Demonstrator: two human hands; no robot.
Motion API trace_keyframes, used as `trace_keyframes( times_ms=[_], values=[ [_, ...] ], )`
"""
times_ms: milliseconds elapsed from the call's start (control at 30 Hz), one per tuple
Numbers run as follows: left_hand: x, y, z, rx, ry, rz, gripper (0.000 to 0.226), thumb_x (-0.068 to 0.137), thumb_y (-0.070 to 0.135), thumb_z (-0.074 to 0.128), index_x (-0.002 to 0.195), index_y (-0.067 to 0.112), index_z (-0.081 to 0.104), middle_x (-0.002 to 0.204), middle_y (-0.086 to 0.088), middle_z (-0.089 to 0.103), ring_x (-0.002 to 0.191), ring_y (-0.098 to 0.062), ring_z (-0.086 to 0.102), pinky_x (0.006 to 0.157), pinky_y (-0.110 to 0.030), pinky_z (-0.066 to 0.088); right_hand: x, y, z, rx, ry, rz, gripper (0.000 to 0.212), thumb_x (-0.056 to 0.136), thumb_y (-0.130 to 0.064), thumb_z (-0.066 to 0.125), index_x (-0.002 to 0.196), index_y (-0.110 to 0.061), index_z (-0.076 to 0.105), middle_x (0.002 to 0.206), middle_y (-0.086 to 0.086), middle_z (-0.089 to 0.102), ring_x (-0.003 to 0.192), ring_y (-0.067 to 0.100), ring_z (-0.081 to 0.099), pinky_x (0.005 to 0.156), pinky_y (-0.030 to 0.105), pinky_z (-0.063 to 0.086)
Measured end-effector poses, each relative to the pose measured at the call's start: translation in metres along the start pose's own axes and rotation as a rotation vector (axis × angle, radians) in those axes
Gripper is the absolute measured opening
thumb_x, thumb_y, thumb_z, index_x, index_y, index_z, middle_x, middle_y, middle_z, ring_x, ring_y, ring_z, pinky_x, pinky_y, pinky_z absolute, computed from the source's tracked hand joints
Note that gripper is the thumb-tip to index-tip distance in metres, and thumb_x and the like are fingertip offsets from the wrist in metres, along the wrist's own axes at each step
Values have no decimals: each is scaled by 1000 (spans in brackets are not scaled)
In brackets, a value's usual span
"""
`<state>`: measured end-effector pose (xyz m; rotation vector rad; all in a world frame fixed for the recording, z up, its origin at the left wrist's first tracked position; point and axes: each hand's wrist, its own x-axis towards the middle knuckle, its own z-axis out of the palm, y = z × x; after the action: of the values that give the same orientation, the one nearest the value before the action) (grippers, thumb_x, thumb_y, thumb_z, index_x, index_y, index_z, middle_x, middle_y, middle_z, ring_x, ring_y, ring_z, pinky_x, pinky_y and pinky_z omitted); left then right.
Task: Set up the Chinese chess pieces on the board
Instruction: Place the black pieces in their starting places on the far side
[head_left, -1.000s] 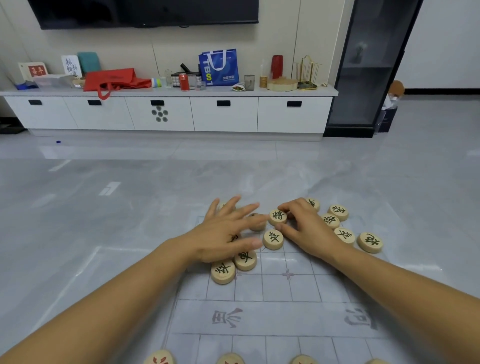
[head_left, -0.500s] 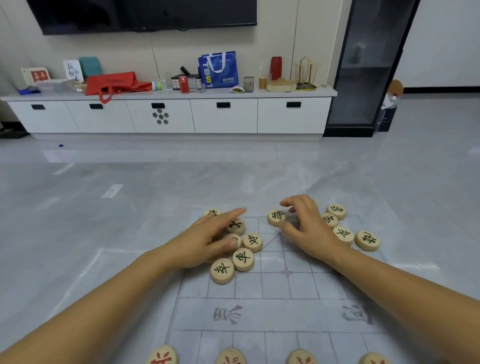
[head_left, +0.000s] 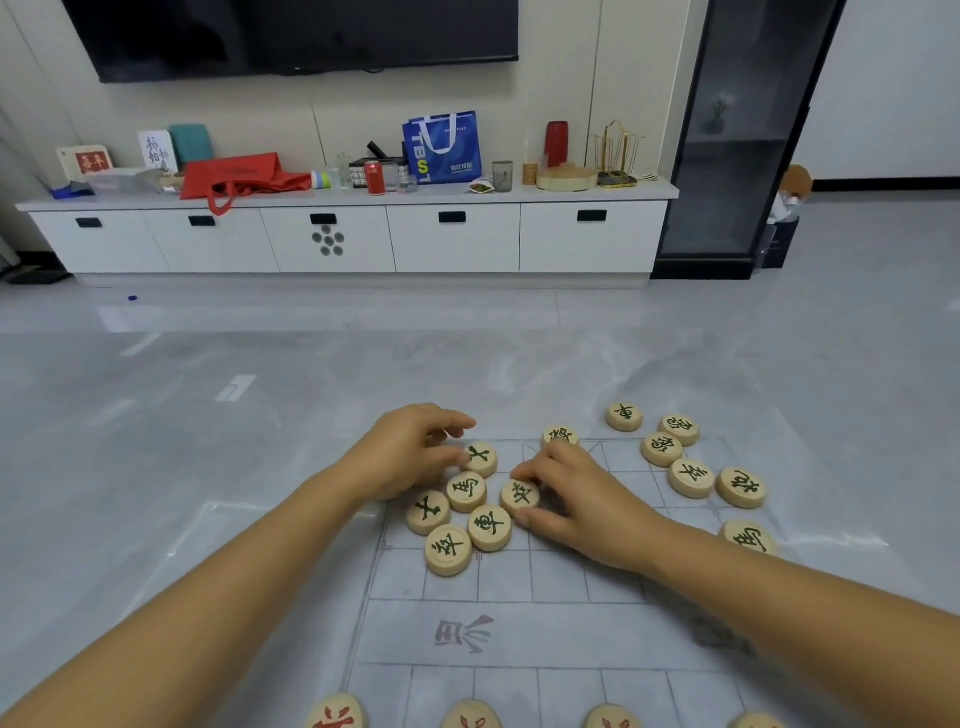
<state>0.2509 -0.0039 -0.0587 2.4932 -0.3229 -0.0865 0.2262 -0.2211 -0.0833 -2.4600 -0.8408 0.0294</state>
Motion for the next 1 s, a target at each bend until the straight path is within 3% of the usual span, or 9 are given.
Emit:
trace_keyframes(
  times_ms=[100, 267, 367, 467, 567, 700, 800, 867, 1000],
  values=[
    [9, 16, 7, 284, -108, 22, 43, 83, 39, 62, 123, 26, 56, 117, 1, 57, 109, -17, 51, 100, -35, 37, -14, 7, -4, -23, 2, -20, 35, 85, -40, 58, 113, -20, 52, 104, -10, 39, 98, 2, 36, 83, 15, 32],
    [22, 26, 5, 316, -93, -24, 40, 82, 30, 65, 120, 20, 57, 118, 0, 57, 107, -20, 54, 92, -31, 39, -13, 0, -10, 8, -40, 33, 40, 85, -42, 57, 119, -22, 50, 108, -9, 39, 105, 7, 39, 93, 20, 34],
    [18, 10, -10, 103, 36, -40, 47, 78, 16, 67, 122, 19, 50, 111, 0, 59, 96, -19, 57, 86, -30, 45, 6, -27, -5, -57, 7, -26, 40, 86, -45, 52, 118, -20, 53, 111, -5, 44, 111, 14, 40, 95, 25, 30],
    [1, -8, -25, -56, 110, -36, 53, 74, 14, 74, 119, 18, 47, 103, 3, 58, 92, -15, 55, 73, -17, 42, 29, -63, 10, -177, -9, -42, 44, 84, -50, 52, 111, -15, 55, 111, 3, 47, 108, 20, 39, 91, 30, 30],
    [-22, -26, -35, -116, 123, -60, 54, 72, 13, 76, 115, 22, 44, 99, 5, 58, 91, -10, 54, 68, -14, 41, 48, -84, 29, -344, -56, 22, 56, 82, -54, 52, 117, -10, 51, 119, 9, 46, 112, 26, 38, 94, 35, 30],
    [-45, -44, -38, -114, 95, -84, 52, 73, 11, 73, 111, 27, 41, 98, 7, 59, 89, -2, 53, 66, -7, 39, 55, -94, 32, -347, -58, 40, 48, 82, -47, 54, 111, -8, 53, 121, 11, 48, 111, 28, 42, 88, 35, 32],
    [-47, -39, -32, -59, 85, -64, 50, 76, 13, 70, 112, 30, 39, 101, 10, 57, 93, -5, 53, 71, -9, 39, 48, -81, 9, -179, 33, 118, 38, 81, -50, 56, 95, -14, 51, 102, 6, 52, 95, 24, 49, 72, 33, 35],
    [-40, -25, -26, -37, 97, -30, 49, 78, 17, 69, 114, 31, 39, 104, 11, 56, 96, -7, 54, 78, -14, 41, 40, -51, -10, -54, 113, 251, 36, 79, -50, 59, 86, -16, 47, 95, 2, 51, 86, 22, 51, 70, 34, 41],
    [-9, 13, -5, -19, 105, 71, 51, 81, 19, 65, 125, 25, 41, 110, 11, 55, 101, -10, 55, 89, -24, 43, 9, 13, -35, -78, 213, 468, 42, 80, -50, 59, 99, -14, 48, 101, 3, 53, 85, 22, 52, 67, 34, 41]
  ],
)
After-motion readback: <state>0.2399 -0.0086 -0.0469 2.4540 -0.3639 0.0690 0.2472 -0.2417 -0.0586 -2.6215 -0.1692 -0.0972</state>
